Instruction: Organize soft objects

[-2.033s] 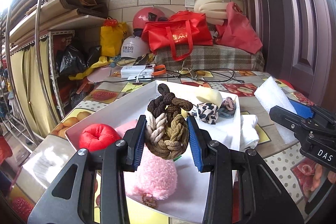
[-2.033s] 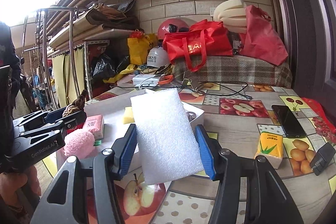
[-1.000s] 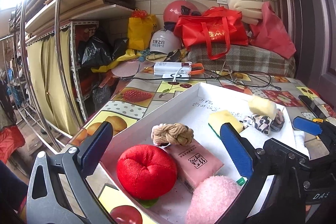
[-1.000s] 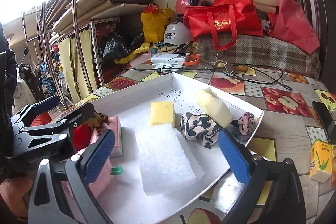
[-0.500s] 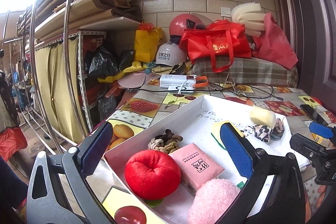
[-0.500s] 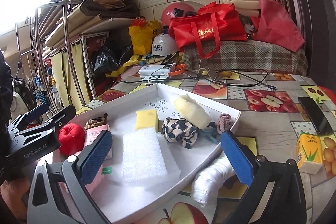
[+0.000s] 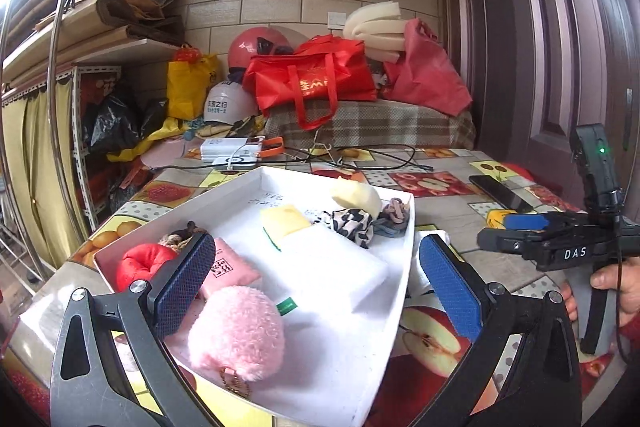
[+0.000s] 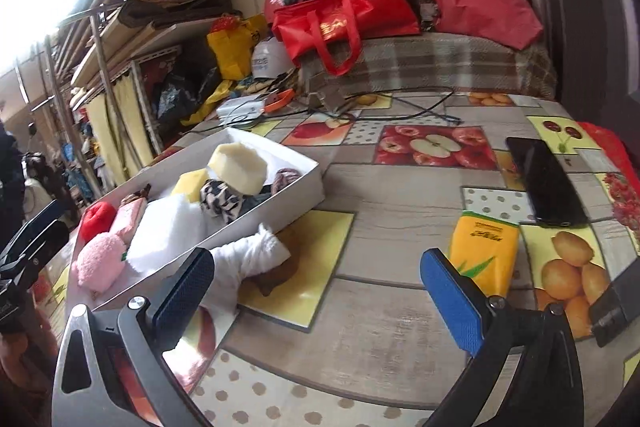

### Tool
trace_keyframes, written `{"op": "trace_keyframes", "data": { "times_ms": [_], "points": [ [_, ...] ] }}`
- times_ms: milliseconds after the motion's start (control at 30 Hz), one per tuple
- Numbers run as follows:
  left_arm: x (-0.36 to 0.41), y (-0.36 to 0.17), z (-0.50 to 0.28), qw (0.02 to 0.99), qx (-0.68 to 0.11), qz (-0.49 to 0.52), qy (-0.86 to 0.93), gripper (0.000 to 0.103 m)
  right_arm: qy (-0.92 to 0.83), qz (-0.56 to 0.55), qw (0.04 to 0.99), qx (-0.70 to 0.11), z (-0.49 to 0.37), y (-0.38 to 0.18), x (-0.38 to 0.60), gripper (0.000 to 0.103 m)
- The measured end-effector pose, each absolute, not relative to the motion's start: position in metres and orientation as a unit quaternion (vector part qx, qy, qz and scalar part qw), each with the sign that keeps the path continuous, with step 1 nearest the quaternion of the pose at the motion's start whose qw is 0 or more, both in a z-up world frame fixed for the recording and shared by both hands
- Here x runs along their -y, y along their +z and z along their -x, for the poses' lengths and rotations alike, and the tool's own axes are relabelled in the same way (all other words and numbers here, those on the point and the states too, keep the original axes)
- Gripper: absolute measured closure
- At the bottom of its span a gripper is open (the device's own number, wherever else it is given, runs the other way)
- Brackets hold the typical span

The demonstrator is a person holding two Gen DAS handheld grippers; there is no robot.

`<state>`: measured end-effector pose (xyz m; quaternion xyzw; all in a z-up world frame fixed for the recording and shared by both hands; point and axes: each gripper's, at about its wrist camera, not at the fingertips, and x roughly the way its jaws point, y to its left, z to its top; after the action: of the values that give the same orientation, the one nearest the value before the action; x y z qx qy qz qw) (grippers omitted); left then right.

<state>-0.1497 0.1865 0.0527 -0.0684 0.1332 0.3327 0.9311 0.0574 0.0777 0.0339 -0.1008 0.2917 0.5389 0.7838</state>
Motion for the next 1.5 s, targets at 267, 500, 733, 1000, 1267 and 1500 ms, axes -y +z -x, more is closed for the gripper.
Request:
{"op": "trace_keyframes", "data": {
  "times_ms": [267, 500, 733, 1000, 1267, 1500],
  "points": [
    [-0.196, 0.053, 0.153, 0.926, -0.133, 0.097, 0.34, 0.0, 0.565, 0.285, 0.728, -0.265, -0.012, 0.013, -0.155, 0.001],
    [-0.186, 0.052, 0.149, 0.931, -0.135, 0.074, 0.332, 0.0, 0.58, 0.289, 0.704, -0.289, -0.021, 0.006, -0.152, 0.033],
    [-0.164, 0.052, 0.135, 0.948, -0.151, 0.076, 0.269, 0.0, 0.581, 0.318, 0.693, -0.286, 0.001, 0.001, -0.097, 0.028],
    [-0.118, 0.047, 0.083, 0.96, -0.224, 0.076, 0.15, 0.0, 0.528, 0.196, 0.784, -0.261, -0.035, 0.031, -0.005, 0.019],
    [-0.097, 0.038, 0.036, 0.948, -0.287, 0.089, 0.109, 0.0, 0.424, 0.101, 0.831, -0.344, -0.114, 0.025, -0.009, 0.019],
    [-0.094, 0.036, -0.004, 0.942, -0.301, 0.086, 0.123, 0.0, 0.371, 0.08, 0.847, -0.372, -0.139, 0.019, -0.03, 0.019]
  ]
}}
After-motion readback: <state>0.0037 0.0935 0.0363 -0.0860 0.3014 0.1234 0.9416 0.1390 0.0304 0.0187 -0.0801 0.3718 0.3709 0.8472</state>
